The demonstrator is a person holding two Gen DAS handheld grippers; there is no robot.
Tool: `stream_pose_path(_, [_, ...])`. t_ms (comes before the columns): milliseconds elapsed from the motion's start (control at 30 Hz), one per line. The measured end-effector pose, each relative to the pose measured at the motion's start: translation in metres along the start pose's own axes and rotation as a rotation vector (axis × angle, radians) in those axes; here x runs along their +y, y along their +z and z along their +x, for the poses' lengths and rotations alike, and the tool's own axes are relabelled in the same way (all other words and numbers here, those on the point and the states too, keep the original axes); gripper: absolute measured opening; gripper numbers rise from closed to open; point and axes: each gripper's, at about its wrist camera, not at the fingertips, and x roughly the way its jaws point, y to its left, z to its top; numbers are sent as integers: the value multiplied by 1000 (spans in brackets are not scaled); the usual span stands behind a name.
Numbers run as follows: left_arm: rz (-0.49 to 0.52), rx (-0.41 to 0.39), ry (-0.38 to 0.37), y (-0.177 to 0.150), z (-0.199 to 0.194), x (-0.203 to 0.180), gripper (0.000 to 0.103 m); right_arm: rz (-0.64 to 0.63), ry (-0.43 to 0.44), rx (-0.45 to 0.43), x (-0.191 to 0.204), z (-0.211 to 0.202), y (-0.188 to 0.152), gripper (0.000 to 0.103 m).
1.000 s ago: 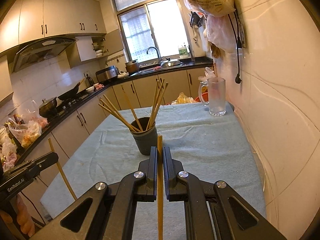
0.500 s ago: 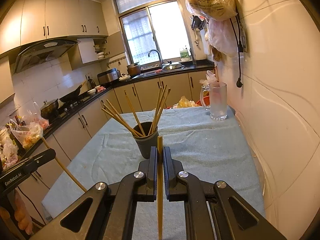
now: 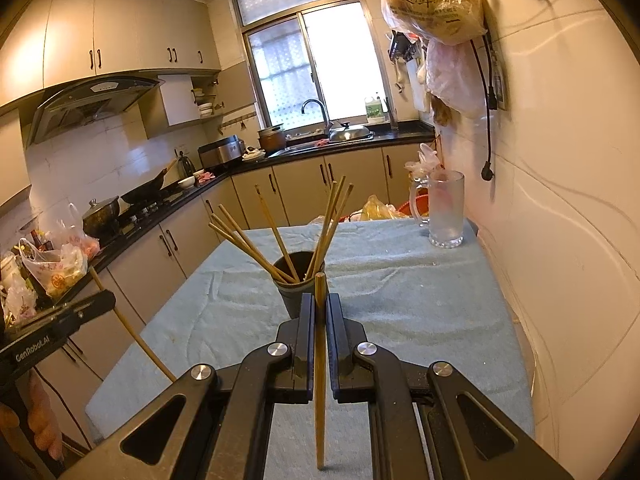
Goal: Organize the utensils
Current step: 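Lift both held chopsticks upright and carry them over the black holder, then lower both chopsticks into the black holder and open both tools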
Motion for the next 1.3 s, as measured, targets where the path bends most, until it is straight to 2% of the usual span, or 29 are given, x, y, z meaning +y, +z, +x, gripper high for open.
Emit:
stream_pose_path(233, [80,-21,21,21,11,-3,5,10,18,8,5,15,17,6])
stream_pose_path(533, [151,30,59,32,46,-10,5,3,19,-1,12,32,35,6])
stream_pose_path(1100, [143,79,47,33,66,-5,5,13,16,5,8,45,41,6])
stream_pose_path(1300, [132,82,15,34,62,-4,5,30,17,1,4,46,44,6])
